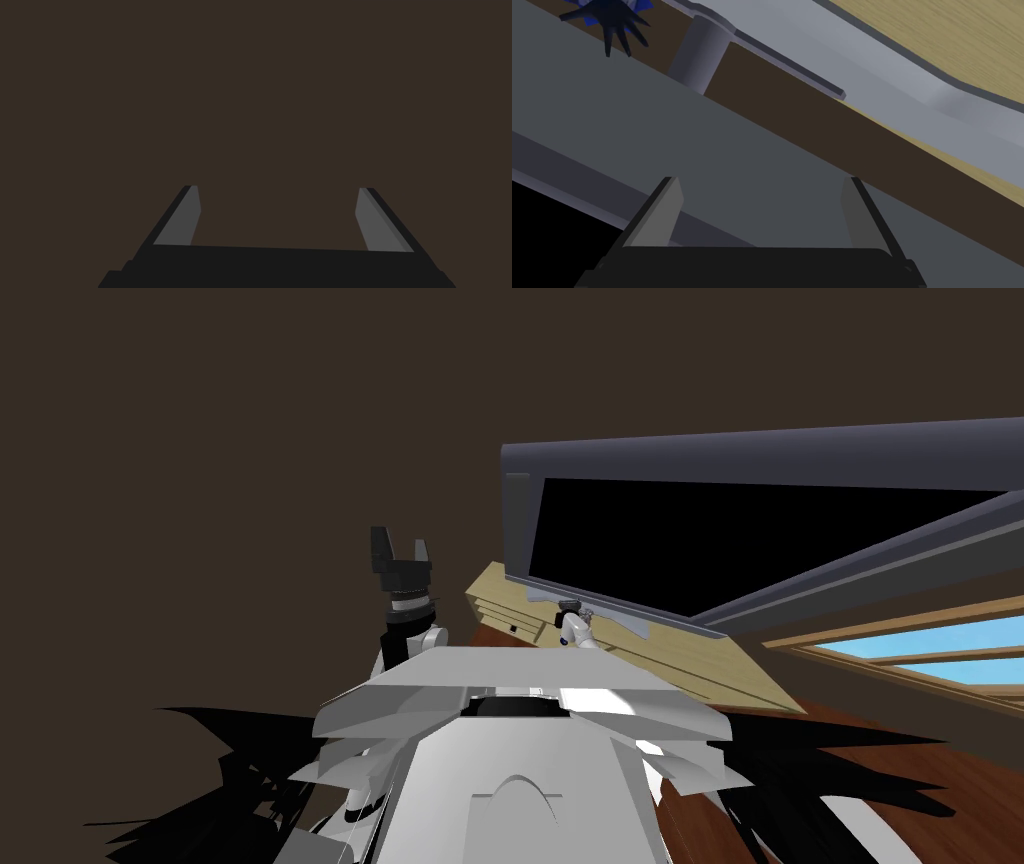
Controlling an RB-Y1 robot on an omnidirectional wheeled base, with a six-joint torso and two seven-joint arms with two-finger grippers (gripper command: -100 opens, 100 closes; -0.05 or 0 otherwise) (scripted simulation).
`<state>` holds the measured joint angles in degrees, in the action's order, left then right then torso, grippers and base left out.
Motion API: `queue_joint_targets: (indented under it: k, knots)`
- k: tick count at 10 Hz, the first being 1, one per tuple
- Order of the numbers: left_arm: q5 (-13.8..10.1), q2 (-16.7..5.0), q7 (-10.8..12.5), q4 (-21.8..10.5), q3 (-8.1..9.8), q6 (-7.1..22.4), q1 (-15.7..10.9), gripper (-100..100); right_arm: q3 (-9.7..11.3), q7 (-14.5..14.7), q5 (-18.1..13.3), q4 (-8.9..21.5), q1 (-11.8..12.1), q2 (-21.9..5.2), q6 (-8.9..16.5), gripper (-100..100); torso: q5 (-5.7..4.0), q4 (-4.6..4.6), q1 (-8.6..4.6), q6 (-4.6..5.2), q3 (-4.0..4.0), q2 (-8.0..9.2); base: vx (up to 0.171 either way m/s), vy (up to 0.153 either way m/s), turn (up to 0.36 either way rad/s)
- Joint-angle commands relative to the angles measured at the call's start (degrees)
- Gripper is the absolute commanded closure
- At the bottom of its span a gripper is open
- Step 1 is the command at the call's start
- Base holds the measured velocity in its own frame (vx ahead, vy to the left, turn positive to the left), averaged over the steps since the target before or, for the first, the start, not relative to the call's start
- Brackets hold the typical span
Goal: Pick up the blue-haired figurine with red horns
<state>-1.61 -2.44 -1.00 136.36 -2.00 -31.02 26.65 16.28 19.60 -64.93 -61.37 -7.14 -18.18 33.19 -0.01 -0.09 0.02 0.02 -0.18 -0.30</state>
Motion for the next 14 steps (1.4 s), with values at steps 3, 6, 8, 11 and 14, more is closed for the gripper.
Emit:
queue_joint_targets:
  k: [3, 6, 8, 11, 14]
  knots:
    - [0.0, 0.0, 0.0, 0.0, 0.0, 0.0, 0.0, 0, -0.7, 0.1, 1.3, -3.9, -1.5, -1.0, 1.5, -100, 0.27, 0.35, 0.08, -0.27, 0.0, -0.34, 0.062, 0.05, 0.049]
    - [0.0, 0.0, 0.0, 0.0, 0.01, 0.0, 0.0, 0, -0.8, 0.0, 1.4, -4.8, -1.9, -1.3, 1.9, -100, 0.93, 1.28, 0.47, -1.39, 0.07, -1.11, 0.02, 0.014, 0.037]
    - [0.0, 0.0, 0.0, 0.0, 0.0, 0.0, 0.0, 0, -0.8, -0.1, 1.4, -5.3, -2.1, -1.4, 2.1, -100, 1.33, 1.94, 0.66, -1.98, 0.09, -1.74, 0.005, 0.015, 0.025]
    - [0.0, 0.0, 0.0, 0.0, 0.01, 0.0, 0.0, 0, -0.8, -0.3, 1.3, -6.7, -2.7, -2.0, 2.7, -100, 1.82, 2.69, 0.87, -2.4, 0.2, -2.28, 0.019, 0.007, 0.013]
    - [0.0, 0.0, 0.0, 0.0, 0.01, 0.0, 0.0, 0, -0.8, -0.4, 1.3, -7.0, -2.9, -2.2, 2.8, -100, 2.61, 3.89, 0.84, -2.88, 0.37, -3.14, 0.008, 0.017, 0.0]
